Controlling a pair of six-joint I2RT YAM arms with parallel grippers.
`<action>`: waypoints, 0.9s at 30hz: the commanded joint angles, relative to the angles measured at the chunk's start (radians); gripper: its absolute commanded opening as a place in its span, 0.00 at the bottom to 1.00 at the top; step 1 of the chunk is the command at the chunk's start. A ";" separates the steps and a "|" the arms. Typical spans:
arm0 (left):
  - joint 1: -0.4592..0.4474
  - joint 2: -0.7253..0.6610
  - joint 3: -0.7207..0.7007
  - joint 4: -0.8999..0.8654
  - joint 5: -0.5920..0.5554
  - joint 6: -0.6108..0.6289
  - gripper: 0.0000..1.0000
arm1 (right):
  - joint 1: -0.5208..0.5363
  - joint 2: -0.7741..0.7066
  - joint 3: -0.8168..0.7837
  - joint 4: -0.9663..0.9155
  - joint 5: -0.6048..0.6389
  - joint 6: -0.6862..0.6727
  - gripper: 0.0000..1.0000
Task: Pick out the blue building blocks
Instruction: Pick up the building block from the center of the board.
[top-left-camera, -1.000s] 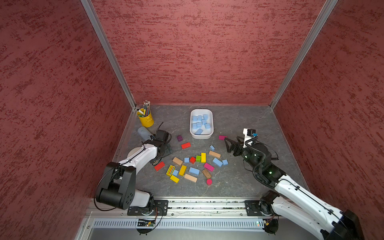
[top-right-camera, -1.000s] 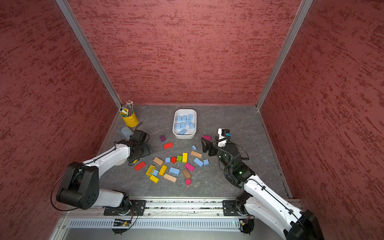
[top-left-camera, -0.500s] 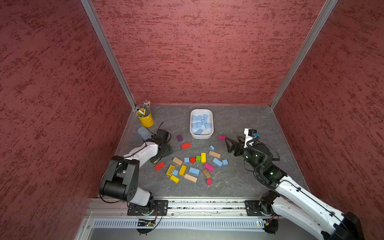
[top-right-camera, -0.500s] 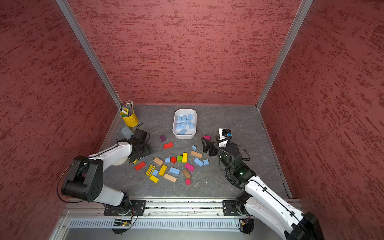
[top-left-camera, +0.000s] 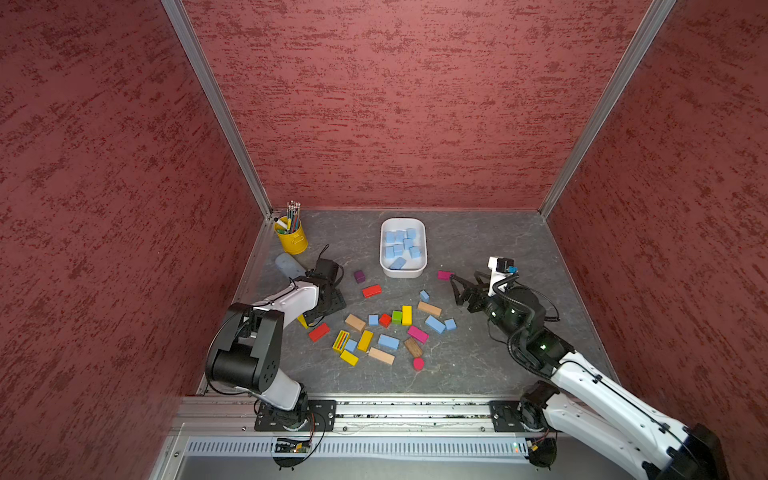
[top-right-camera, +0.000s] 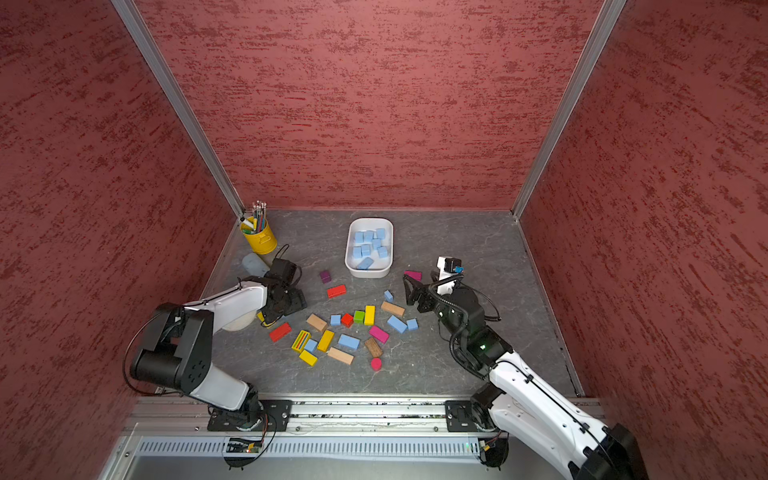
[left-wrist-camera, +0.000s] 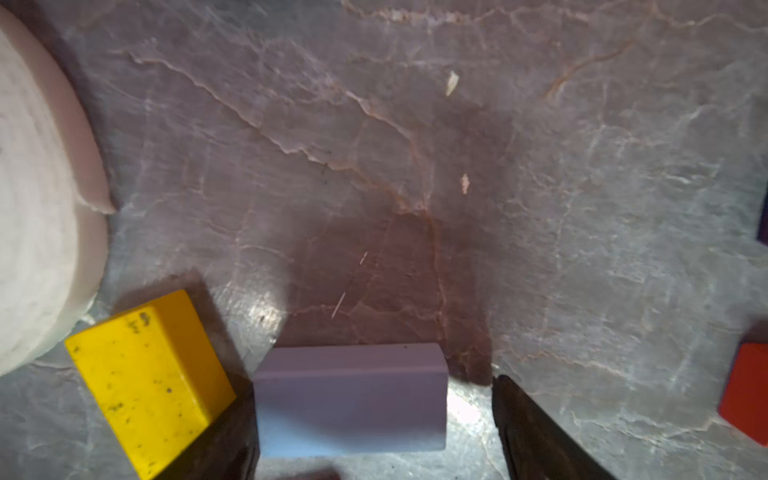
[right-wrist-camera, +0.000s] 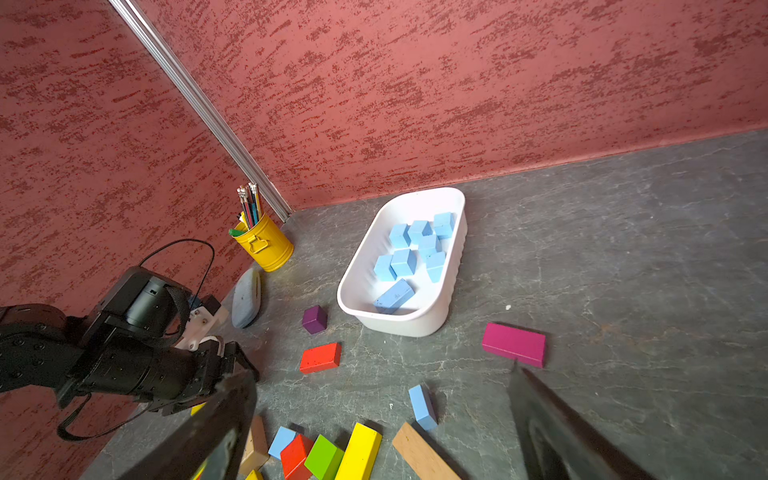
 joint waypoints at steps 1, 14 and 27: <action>0.006 0.012 0.006 0.021 0.013 0.009 0.81 | 0.001 -0.009 -0.012 0.003 0.014 -0.005 0.96; -0.004 0.015 0.003 0.037 0.048 -0.003 0.66 | 0.001 -0.006 -0.016 0.007 0.014 -0.001 0.96; -0.019 -0.024 0.029 0.027 0.076 -0.022 0.54 | 0.001 -0.011 -0.018 0.000 0.016 0.002 0.96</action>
